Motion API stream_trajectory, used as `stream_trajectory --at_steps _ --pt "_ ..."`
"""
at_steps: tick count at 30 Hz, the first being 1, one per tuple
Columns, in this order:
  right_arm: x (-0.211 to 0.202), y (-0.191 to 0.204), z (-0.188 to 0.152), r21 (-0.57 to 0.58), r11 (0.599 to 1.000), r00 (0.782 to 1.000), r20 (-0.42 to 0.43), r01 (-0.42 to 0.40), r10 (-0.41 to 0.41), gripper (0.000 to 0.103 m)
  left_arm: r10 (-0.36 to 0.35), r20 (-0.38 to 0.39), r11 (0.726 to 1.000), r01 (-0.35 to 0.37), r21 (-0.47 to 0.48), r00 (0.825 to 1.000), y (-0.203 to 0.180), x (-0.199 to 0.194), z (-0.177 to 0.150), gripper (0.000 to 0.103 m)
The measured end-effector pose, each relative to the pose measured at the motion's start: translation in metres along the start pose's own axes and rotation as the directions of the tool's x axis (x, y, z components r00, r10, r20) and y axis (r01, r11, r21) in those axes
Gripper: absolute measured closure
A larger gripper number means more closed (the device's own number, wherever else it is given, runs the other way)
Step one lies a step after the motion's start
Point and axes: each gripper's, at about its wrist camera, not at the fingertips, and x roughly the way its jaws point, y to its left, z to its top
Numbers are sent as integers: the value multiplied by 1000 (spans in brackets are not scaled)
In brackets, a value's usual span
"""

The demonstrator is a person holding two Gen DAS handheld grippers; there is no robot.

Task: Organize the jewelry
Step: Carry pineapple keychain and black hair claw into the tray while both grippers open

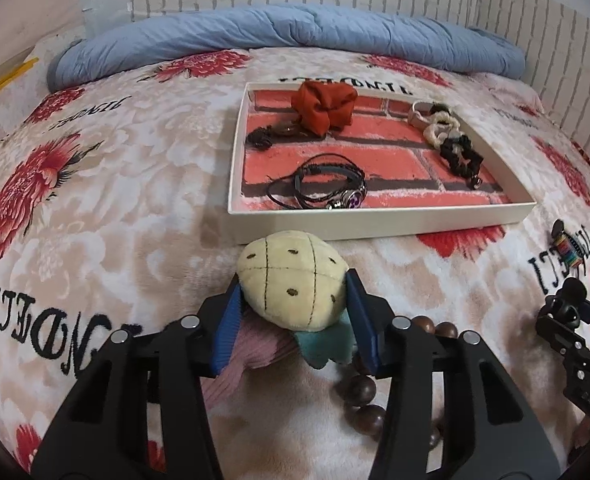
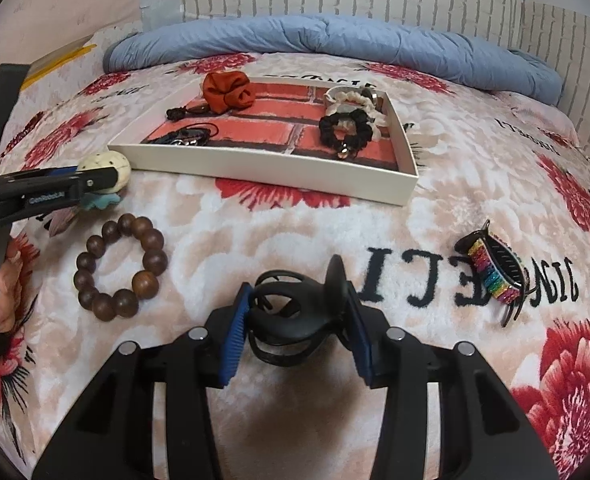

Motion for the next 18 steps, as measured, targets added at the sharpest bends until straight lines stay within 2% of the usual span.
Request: stream_trajectory --at_steps 7,18 --pt "-8 -7 10 9 1000 999 35 13 -14 58 -9 37 1000 8 9 999 -3 -18 5 55" --pt "-16 -37 45 62 997 995 85 39 -44 58 -14 67 1000 13 8 998 -5 -33 19 55"
